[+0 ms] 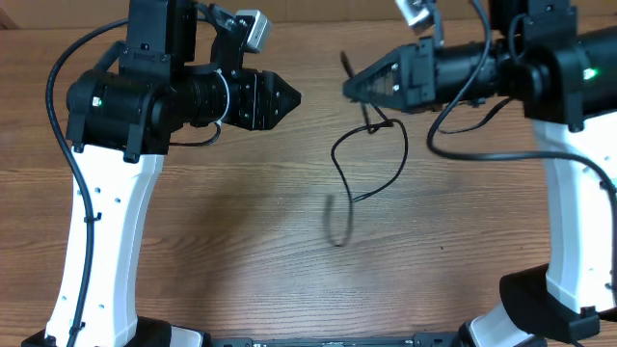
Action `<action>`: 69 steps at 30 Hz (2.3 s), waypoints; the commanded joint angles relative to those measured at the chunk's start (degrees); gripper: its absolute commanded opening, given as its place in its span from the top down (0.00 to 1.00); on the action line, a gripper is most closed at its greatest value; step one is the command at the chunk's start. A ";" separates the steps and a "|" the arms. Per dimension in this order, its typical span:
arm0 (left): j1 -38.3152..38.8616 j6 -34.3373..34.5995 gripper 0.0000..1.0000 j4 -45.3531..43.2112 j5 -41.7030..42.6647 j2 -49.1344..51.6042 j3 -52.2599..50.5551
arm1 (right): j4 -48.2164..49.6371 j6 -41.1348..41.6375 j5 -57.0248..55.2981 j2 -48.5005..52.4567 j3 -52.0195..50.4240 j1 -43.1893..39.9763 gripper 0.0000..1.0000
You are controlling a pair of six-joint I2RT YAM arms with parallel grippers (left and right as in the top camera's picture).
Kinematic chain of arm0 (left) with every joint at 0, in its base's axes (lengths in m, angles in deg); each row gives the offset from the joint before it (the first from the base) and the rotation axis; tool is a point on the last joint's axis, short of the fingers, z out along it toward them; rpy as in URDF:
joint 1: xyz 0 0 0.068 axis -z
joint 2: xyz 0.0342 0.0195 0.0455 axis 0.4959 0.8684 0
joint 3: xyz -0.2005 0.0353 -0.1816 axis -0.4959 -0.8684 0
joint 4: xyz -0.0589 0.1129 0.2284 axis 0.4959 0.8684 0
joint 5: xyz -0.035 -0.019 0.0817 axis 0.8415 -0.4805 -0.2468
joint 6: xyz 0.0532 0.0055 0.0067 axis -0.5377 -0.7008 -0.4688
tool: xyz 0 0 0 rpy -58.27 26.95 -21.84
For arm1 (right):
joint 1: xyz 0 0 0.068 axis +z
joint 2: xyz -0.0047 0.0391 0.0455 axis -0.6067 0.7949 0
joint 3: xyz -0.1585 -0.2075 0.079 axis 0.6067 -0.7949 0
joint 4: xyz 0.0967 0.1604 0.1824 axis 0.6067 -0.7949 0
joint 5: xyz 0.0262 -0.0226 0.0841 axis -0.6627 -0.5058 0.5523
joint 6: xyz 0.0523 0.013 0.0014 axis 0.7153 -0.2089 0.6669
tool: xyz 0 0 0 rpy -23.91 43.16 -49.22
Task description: Untangle cables
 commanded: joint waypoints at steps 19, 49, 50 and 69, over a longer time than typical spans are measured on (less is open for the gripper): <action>-0.11 2.54 0.50 -3.58 -0.92 -0.70 0.79 | 14.69 5.44 1.60 -1.14 1.46 8.31 0.96; -0.11 6.51 0.50 -4.00 -8.46 6.38 0.42 | 48.11 33.44 8.28 -9.09 1.46 9.64 0.96; -0.11 5.92 0.50 -3.78 -8.55 6.54 0.42 | 48.46 33.70 8.39 -9.35 1.46 9.03 0.96; -0.63 6.45 0.73 0.48 -28.81 6.78 0.42 | 76.15 57.79 21.70 -10.27 1.40 -6.27 0.93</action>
